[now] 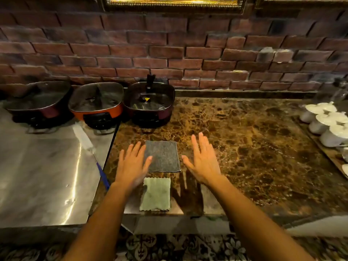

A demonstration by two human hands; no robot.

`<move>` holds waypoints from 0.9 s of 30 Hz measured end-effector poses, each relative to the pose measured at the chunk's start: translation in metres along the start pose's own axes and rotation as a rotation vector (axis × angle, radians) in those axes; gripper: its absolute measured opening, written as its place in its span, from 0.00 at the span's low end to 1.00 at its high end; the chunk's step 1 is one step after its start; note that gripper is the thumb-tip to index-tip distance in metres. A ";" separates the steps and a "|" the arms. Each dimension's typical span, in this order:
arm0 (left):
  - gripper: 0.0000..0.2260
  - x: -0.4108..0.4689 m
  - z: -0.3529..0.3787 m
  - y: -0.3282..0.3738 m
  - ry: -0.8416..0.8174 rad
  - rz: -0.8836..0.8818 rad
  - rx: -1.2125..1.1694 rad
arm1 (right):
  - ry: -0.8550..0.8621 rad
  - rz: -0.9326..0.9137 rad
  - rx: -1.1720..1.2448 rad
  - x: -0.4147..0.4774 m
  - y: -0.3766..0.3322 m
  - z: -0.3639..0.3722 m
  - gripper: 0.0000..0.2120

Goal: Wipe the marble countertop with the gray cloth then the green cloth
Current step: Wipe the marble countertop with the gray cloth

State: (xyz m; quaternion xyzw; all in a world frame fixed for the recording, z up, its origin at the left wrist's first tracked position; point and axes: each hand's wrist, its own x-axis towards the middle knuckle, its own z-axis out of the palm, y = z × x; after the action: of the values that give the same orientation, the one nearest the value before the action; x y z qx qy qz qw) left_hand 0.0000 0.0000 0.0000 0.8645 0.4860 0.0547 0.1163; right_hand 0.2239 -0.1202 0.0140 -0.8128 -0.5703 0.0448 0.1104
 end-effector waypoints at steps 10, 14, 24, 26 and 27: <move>0.28 0.070 0.073 -0.067 -0.172 0.035 0.051 | -0.342 -0.043 0.038 0.077 -0.047 0.116 0.34; 0.27 0.091 0.094 -0.077 -0.181 0.039 0.042 | -0.379 -0.048 -0.011 0.111 -0.060 0.163 0.34; 0.36 0.116 0.141 -0.087 -0.168 0.002 -0.041 | -0.295 -0.036 -0.036 0.153 -0.057 0.230 0.37; 0.33 0.119 0.150 -0.085 -0.157 0.004 -0.053 | -0.273 -0.047 -0.028 0.151 -0.050 0.232 0.37; 0.31 0.121 0.154 -0.082 -0.144 0.012 -0.050 | -0.269 -0.048 -0.030 0.151 -0.046 0.232 0.37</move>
State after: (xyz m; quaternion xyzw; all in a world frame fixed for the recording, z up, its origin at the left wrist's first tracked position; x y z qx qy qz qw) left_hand 0.0271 0.1211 -0.1724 0.8660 0.4695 0.0054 0.1721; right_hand 0.1876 0.0659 -0.1929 -0.7872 -0.5997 0.1424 0.0216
